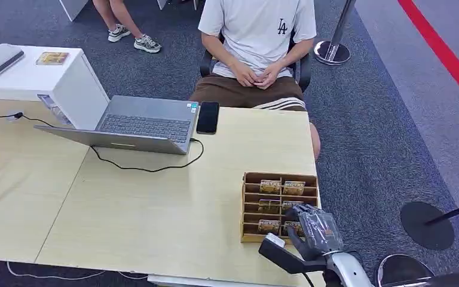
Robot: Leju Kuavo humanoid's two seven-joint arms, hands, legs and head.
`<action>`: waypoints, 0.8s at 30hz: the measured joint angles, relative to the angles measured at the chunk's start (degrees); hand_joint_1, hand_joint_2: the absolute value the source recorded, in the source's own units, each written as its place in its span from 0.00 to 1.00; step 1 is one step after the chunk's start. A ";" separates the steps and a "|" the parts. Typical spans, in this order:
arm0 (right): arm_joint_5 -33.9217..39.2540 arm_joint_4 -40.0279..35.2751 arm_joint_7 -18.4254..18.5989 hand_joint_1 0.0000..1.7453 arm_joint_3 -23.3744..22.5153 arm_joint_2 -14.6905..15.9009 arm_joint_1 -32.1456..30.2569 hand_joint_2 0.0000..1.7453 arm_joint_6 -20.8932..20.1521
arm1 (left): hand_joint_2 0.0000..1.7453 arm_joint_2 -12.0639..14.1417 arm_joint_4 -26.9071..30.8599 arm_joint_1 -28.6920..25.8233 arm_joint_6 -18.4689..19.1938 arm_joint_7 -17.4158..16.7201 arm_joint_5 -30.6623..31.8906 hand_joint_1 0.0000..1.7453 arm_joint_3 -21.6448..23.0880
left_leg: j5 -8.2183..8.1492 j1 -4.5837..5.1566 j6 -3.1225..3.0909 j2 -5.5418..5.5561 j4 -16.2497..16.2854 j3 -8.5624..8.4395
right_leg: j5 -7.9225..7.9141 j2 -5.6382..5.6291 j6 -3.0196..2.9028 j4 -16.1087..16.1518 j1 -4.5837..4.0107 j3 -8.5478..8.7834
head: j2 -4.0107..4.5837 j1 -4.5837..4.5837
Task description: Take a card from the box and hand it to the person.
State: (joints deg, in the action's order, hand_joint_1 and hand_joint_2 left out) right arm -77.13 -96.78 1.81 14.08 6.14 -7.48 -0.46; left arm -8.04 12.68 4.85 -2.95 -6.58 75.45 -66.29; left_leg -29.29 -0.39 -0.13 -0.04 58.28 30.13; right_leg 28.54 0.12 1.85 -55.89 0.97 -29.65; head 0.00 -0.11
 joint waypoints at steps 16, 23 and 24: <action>-0.04 -0.02 -0.19 0.91 0.00 0.00 0.01 1.00 0.41 | 1.00 0.00 0.00 0.00 0.00 0.00 0.09 0.00 0.00 | 0.00 0.00 0.00 0.00 0.00 0.01 | 0.00 0.00 0.00 0.00 0.00 0.00 | 0.00 0.00; -0.04 -0.02 -0.24 0.90 0.00 0.00 0.02 1.00 0.52 | 0.00 0.00 0.00 0.00 0.00 0.00 0.09 0.00 0.00 | 0.00 0.00 0.00 0.00 0.00 0.00 | 0.00 0.00 0.00 0.00 0.00 0.00 | 0.00 0.00; -0.04 -0.02 -0.24 0.90 0.00 0.00 0.02 1.00 0.52 | 0.00 0.00 0.00 0.00 0.00 0.00 0.09 0.00 0.00 | 0.00 0.00 0.00 0.00 0.00 0.00 | 0.00 0.00 0.00 0.00 0.00 0.00 | 0.00 0.00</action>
State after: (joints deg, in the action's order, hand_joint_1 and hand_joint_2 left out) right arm -77.18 -96.80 1.57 14.08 6.14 -7.46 0.07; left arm -8.04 12.68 4.85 -2.95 -6.58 75.54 -66.29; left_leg -29.29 -0.39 -0.13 -0.04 58.28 30.14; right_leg 28.54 0.12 1.85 -55.89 0.97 -29.65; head 0.00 -0.11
